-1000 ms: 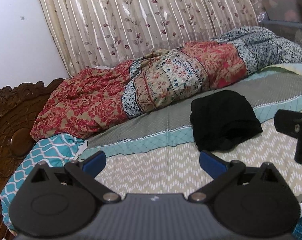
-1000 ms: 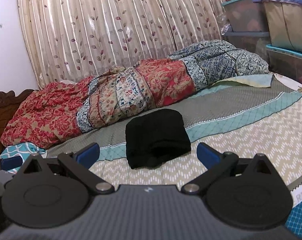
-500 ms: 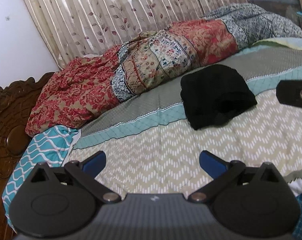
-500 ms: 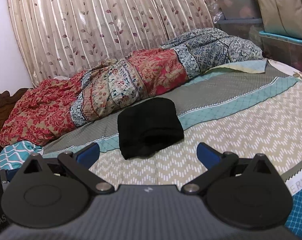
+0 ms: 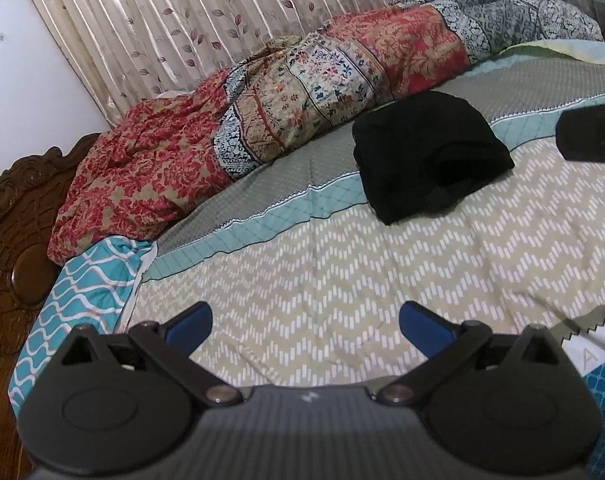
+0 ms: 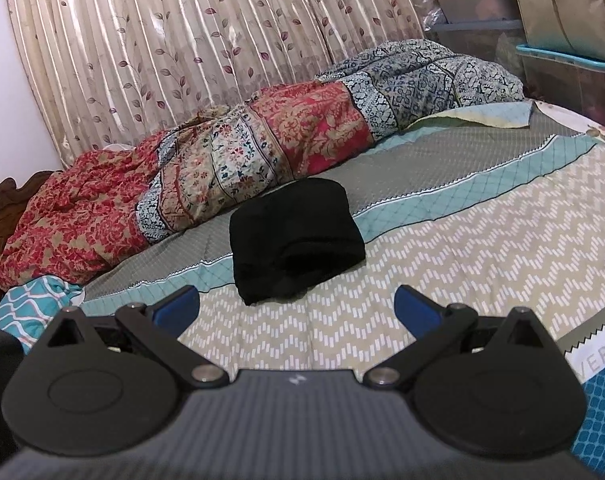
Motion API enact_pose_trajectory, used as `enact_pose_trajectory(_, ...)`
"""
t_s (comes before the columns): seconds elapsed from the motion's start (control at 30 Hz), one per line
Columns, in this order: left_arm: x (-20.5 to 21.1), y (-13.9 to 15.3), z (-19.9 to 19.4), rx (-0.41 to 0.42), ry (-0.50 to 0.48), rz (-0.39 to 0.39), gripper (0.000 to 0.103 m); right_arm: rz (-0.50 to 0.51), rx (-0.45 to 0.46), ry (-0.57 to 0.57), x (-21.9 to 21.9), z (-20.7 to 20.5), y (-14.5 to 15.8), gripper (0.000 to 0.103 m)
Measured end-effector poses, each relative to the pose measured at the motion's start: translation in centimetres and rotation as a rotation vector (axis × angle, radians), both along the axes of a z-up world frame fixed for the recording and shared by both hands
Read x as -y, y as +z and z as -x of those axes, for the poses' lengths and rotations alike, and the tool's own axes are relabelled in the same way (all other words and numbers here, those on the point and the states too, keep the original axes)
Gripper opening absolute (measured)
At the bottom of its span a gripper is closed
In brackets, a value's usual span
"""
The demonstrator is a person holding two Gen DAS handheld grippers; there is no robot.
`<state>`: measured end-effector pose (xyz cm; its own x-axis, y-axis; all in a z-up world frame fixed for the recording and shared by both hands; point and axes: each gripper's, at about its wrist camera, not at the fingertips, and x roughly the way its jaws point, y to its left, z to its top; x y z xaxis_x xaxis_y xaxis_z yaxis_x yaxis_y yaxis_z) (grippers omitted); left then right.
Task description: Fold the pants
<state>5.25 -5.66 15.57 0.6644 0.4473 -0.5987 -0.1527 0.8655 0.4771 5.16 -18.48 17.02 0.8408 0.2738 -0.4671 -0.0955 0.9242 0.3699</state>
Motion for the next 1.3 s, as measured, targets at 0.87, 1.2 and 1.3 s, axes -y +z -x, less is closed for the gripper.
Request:
enact_pose_trajectory(0.87, 0.4, -1.5, -0.3, -0.065, -0.024, 0.039, 0.103, -0.003, -0.024, 0.002, 0.3, -0.4, -0.7, 0.103)
enact_pose_trajectory(1.2, 0.6, -1.7, -0.2, -0.1, -0.045, 0.102, 0.103, -0.002, -0.026, 0.002, 0.4, -0.3, -0.7, 0.103)
enact_pose_trajectory(1.3, 0.8, -1.7, -0.1, -0.102, -0.061, 0.113, 0.103, 0.002, -0.022, 0.001, 0.5, -0.3, -0.8, 0.103)
